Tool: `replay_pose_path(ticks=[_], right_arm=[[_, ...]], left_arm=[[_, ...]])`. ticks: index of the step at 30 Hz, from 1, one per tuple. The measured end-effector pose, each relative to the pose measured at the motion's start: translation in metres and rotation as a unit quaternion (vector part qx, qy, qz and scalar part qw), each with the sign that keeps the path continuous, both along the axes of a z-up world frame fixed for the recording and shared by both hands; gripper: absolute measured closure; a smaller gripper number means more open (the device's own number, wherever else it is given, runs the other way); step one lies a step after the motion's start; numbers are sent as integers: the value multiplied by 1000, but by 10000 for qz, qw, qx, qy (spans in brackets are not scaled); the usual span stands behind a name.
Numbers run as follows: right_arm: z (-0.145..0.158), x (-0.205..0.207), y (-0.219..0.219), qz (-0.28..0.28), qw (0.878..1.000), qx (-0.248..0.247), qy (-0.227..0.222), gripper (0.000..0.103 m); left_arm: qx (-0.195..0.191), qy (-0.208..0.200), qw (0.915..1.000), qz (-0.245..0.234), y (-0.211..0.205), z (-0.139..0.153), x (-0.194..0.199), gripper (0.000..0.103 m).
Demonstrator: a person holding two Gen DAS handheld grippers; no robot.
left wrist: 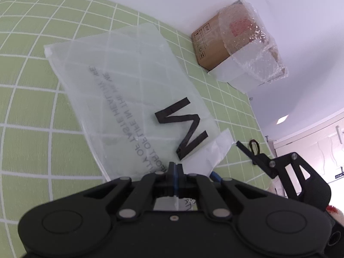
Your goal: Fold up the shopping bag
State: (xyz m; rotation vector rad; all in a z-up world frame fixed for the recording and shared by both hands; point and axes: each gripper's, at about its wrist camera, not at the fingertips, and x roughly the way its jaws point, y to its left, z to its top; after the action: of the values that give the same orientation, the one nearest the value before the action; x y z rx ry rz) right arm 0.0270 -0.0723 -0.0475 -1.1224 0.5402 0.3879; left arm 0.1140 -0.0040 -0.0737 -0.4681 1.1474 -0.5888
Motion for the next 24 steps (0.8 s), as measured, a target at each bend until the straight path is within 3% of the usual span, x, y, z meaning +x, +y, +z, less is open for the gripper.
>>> replay_pose_path(ticks=[3,4,6,7,10,12,13,14,19,22,24], right_arm=[[4,9,-9,-385,9987,223,249,59],[10,16,-16,-749,9940,667,442,59],[26,33,-34,-1621,9655,1840,883,59],[34,41,-46,-2114,9374,2542,1095,59],[44,59,-83,-3267,8204,4412,1600,59],[39,61,-102,-3865,7228,5445,1779,59],[35,60,-105,-4044,6952,5672,1773,59],[27,53,-110,-4193,6752,5811,1748,59],[15,56,-115,-4668,6150,6099,1785,60],[17,62,-115,-4753,6061,6111,1825,63],[15,65,-116,-4823,6021,6089,1848,74]], left_arm=[[-90,39,9999,35,3,-2,0,101],[-96,37,9999,36,3,-2,0,101],[-83,19,10000,36,3,-1,-1,101],[-74,13,10000,35,2,-1,-1,101],[-53,10,10000,21,1,-1,0,101],[-65,32,10000,9,2,-1,1,101],[-76,43,10000,5,2,-1,2,101],[-88,54,9999,1,2,-2,2,101],[-103,53,9999,2,2,-2,2,101],[-109,51,9999,-5,3,-2,2,101],[-120,56,9999,-15,3,-2,2,101]])
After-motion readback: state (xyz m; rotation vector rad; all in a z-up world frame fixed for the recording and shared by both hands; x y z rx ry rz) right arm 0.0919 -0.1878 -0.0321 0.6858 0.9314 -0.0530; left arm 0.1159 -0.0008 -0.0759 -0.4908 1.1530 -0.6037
